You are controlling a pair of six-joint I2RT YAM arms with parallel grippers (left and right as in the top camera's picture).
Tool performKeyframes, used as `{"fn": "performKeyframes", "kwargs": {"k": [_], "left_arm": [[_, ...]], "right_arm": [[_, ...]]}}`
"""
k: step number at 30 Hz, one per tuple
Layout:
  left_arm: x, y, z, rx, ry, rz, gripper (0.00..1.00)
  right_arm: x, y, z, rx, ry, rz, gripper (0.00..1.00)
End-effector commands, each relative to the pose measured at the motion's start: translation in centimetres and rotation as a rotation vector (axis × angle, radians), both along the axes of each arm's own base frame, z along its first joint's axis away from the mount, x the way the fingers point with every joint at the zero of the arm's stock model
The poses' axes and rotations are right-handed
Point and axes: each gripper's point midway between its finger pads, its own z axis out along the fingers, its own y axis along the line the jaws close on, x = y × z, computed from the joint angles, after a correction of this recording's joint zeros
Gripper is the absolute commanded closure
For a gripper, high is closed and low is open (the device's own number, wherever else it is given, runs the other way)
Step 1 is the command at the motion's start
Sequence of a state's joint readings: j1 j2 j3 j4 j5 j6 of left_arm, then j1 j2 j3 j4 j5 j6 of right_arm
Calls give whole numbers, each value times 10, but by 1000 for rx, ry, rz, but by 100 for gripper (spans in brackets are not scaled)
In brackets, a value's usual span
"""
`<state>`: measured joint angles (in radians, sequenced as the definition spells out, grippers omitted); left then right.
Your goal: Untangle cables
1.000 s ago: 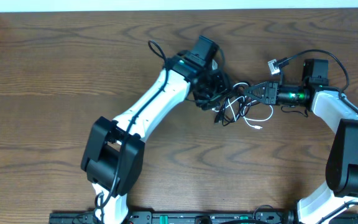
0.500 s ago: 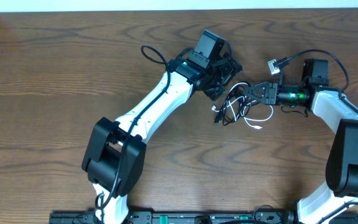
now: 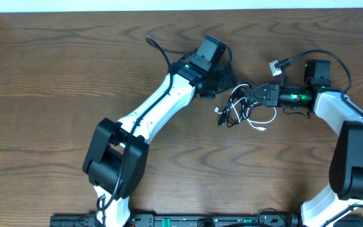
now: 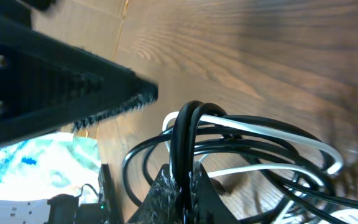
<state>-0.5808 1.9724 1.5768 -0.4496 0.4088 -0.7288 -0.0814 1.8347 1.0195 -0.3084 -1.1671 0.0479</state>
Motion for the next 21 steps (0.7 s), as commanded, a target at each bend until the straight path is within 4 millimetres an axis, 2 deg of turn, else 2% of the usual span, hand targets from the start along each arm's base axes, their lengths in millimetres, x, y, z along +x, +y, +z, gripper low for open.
{"fn": "performKeyframes", "kwargs": {"k": [1,5,8,12,18,21], "left_arm": [[-10,-6,34,-103,-209,-381,30],[4,26,28,-68,-202,-358,30],[2,46,23,-70,-139,-345,32],[-14,42,26,-96,-253,-567,32],[-47,27,16,-54,-338,-805,16],[-57,20,13,-55,-339,-843,15]], "right_arm": [[-4,10,2,10,-13,33,99],[-4,11,2,10,-16,36,99],[-4,11,2,10,-16,36,99],[-4,12,2,10,-16,37,99],[-4,12,2,10,-16,38,99],[-4,12,2,10,-16,38,99]]}}
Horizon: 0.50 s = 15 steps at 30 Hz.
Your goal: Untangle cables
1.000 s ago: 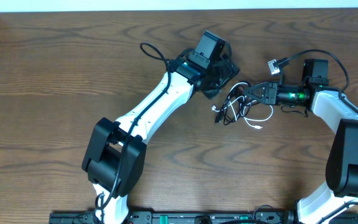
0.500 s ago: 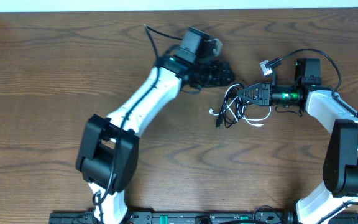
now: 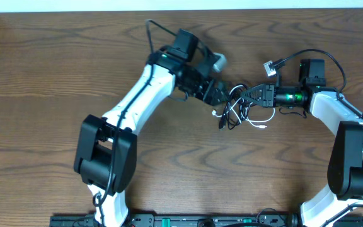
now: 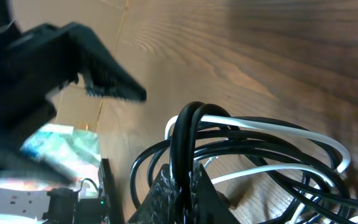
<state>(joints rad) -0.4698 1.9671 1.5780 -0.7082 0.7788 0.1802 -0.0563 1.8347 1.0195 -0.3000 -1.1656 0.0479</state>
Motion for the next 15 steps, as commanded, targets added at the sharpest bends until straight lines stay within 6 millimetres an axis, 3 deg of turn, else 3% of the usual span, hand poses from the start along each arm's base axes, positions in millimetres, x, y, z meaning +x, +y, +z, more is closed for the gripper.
{"fn": "performKeyframes", "kwargs": {"k": [1,5,12,15], "left_arm": [[-12,-9,9,-37,-88,-124,15],[-22,-19,5,-51,-87,-173,15],[-15,-39,-37,-32,-40,-158,16],[-11,-41,-51,-23,-19,-139,28]], "right_arm": [[-2,2,2,12,-7,13,99],[-2,2,2,12,-7,13,99],[-2,2,2,14,-1,11,99],[-2,2,2,14,-1,11,99]]}}
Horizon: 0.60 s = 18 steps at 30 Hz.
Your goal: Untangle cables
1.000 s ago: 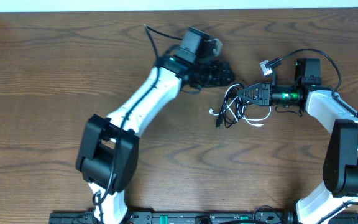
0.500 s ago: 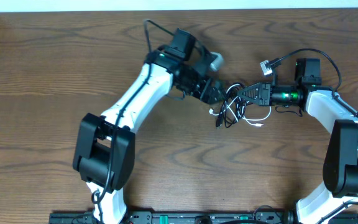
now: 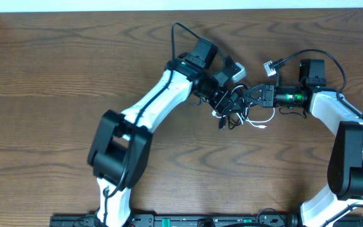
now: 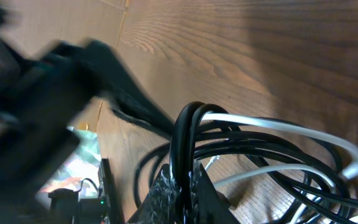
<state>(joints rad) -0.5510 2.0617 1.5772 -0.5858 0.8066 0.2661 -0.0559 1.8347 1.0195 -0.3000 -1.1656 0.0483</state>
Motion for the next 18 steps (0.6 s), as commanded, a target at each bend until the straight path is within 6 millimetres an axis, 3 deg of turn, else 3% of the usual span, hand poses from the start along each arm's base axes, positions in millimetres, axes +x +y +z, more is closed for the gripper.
{"fn": "performKeyframes", "kwargs": {"k": [1,3,6,11,15,18], "left_arm": [[0,2,-28,36,53,16,34],[0,2,-33,44,61,16,43],[0,3,-34,47,60,19,64],[7,7,-38,75,32,37,67],[6,4,-40,82,23,32,87],[5,3,-40,82,22,28,92]], "right_arm": [[-2,2,2,14,-1,10,99],[-2,2,2,14,-1,10,99],[-2,2,2,13,-2,10,99],[-2,2,2,13,-2,10,99],[-2,2,2,13,-2,10,99],[-2,2,2,13,-2,10,99]]}}
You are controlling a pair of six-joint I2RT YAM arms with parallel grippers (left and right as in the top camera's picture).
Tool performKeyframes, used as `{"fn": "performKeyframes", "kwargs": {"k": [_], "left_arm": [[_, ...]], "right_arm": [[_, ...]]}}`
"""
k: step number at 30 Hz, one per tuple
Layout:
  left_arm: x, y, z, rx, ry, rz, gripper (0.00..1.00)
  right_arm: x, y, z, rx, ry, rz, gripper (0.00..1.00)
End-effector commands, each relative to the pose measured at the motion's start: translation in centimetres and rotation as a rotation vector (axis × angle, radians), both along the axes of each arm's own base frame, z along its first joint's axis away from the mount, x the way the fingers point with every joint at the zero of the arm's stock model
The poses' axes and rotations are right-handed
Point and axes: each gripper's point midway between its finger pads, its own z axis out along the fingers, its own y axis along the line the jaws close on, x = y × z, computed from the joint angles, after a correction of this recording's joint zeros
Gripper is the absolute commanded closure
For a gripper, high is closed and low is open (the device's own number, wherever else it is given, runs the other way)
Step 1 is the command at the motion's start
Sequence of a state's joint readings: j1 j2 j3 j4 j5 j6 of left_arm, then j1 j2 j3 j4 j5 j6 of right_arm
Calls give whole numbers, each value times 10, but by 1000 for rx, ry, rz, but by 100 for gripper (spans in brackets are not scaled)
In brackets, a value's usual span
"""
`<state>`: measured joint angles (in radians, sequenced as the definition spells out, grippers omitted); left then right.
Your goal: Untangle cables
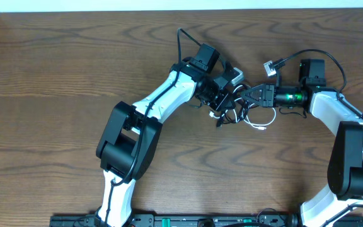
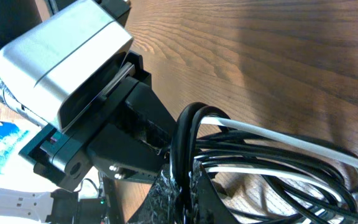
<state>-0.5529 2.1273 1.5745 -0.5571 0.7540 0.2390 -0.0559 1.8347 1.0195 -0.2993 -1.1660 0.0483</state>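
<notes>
A tangle of black and white cables [image 1: 237, 111] lies on the wooden table right of centre. My right gripper [image 1: 247, 95] reaches in from the right and is shut on a bunch of black cable loops [image 2: 185, 127], which stand up from between its jaws [image 2: 184, 182]. White cable strands [image 2: 278, 134] run off to the right. My left gripper [image 1: 227, 94] presses into the tangle's left side. Its black body and white camera housing [image 2: 64, 50] fill the upper left of the right wrist view. Its fingertips are hidden among the cables.
A black cable with a pale plug [image 1: 270, 65] curves over the right arm [image 1: 333, 104]. The left arm [image 1: 162, 101] crosses the table's middle diagonally, with a thin black wire [image 1: 180, 38] arching above its wrist.
My left gripper has come closer into the tangle and now fills the upper left of the right wrist view. The right gripper still holds the same black loops in the same place.
My left gripper was first at the tangle's upper left. Then it stood further left, apart from the cables with its fingers spread. Then it was back at the tangle, and now it is right against it. The right gripper gripped the black loops throughout.
</notes>
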Motion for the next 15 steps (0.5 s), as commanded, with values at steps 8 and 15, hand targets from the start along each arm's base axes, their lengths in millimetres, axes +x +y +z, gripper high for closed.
{"fn": "performKeyframes", "kwargs": {"k": [8,15], "left_arm": [[4,13,34,-13,-52,21,93],[0,26,122,-100,-204,44,93]], "right_arm": [[4,-8,-18,-108,25,-48,99],[6,-13,-25,-152,35,-69,99]]}}
